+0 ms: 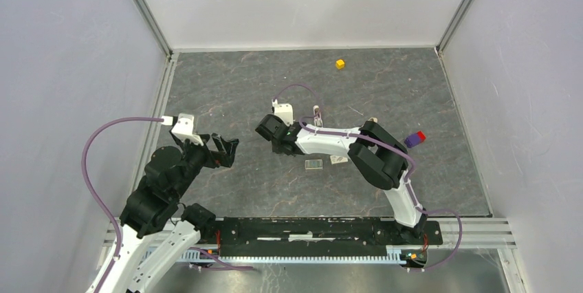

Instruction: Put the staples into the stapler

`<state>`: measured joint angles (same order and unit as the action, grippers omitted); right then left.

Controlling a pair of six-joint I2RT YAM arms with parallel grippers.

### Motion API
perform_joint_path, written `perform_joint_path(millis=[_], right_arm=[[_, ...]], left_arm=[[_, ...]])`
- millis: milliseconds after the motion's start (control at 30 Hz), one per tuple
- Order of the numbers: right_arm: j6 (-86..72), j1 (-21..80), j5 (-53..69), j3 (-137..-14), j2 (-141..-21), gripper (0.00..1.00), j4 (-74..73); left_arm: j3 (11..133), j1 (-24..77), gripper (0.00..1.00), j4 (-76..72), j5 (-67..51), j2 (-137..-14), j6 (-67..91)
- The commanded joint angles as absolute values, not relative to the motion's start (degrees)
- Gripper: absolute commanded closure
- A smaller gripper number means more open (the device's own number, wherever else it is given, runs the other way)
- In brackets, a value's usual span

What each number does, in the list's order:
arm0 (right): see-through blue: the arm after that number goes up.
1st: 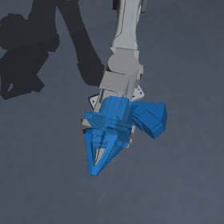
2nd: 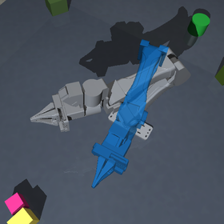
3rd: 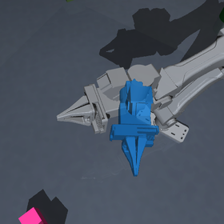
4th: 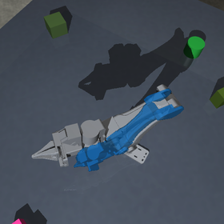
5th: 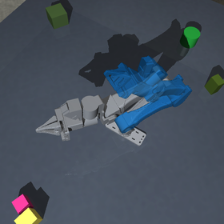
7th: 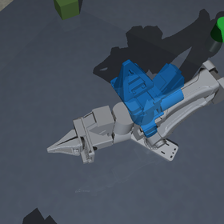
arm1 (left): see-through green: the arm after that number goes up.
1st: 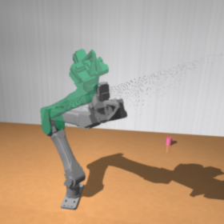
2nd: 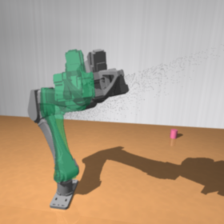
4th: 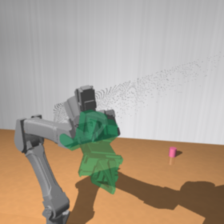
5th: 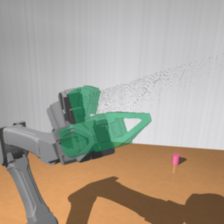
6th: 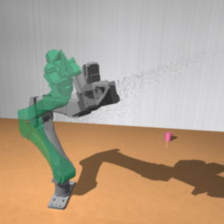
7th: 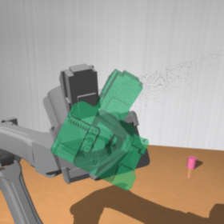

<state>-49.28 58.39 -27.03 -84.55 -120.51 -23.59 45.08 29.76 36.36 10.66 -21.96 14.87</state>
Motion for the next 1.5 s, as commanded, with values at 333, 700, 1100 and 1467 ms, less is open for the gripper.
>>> perform_joint_path(millis=[333,700,1100,1467], right_arm=[[-34.4,58.32,-19.93,-82.68,-118.95,0.71,-19.77],[-23.97,56.48,-11.2,-76.05,-114.86,0.66,-13.31],[-23.72,55.95,-12.2,-76.84,-115.87,0.69,-15.08],[-22.41,55.97,-13.25,-75.52,-113.8,0.77,-13.27]], left_arm=[[44.93,30.02,0.0,35.28,12.72,-21.35,11.95],[44.97,29.97,0.0,35.71,13.55,-21.09,12.22],[45.08,29.97,0.0,35.8,14.75,-21.02,12.22],[45.02,30.01,0.0,35.85,15.06,-21.16,12.22]])
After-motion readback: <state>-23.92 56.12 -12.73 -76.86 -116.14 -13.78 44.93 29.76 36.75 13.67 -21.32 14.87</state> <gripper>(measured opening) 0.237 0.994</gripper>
